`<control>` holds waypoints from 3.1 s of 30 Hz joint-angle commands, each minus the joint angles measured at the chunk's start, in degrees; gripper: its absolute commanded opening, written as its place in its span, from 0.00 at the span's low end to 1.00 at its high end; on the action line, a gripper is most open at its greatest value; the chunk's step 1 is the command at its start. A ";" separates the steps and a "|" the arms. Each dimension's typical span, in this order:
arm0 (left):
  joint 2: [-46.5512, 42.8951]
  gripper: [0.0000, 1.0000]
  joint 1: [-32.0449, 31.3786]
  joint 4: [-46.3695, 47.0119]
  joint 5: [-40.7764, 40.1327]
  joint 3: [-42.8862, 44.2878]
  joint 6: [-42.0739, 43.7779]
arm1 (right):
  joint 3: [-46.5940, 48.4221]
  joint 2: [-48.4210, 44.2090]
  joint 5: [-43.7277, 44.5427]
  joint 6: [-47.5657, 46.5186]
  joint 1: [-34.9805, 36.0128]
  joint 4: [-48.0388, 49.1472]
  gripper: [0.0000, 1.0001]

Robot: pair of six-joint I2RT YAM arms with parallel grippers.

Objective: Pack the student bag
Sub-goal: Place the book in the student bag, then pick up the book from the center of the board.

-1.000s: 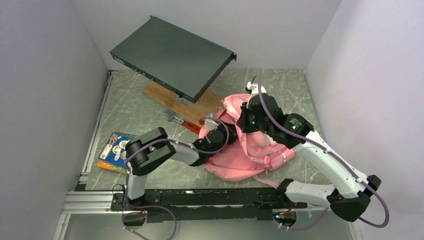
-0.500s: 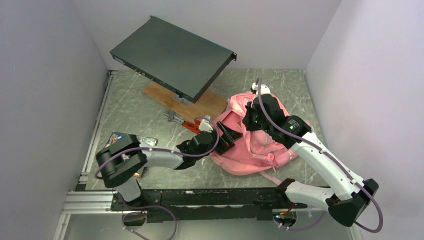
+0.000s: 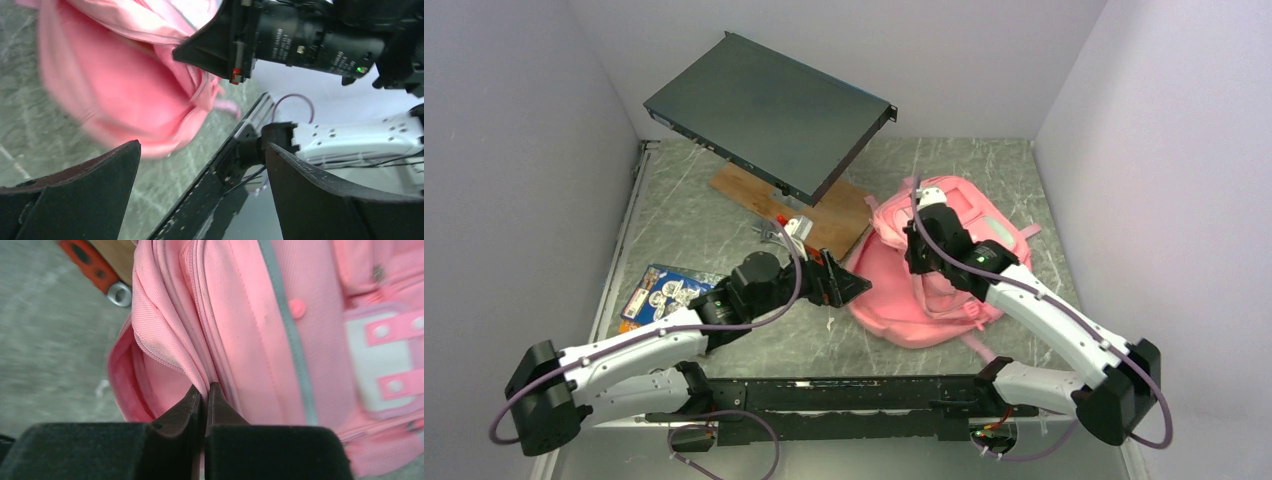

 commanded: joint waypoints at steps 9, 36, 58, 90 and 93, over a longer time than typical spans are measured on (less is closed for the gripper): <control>-10.38 1.00 1.91 -9.47 0.47 -3.06 7.11 | 3.44 3.10 5.85 -5.22 -1.05 -5.03 0.10; -42.46 1.00 4.05 -55.56 -27.92 16.93 23.58 | -6.46 31.55 -18.86 49.27 23.82 78.41 0.96; -46.67 1.00 4.07 -60.41 -20.91 19.12 22.94 | 20.12 65.41 -22.78 61.45 25.00 76.41 0.83; -45.53 1.00 3.99 -62.19 -23.25 18.44 20.89 | 20.29 66.89 -27.08 61.78 23.56 83.21 0.00; -44.60 1.00 4.00 -63.03 -24.75 17.95 20.66 | 16.57 62.56 -28.82 61.71 22.92 85.12 0.00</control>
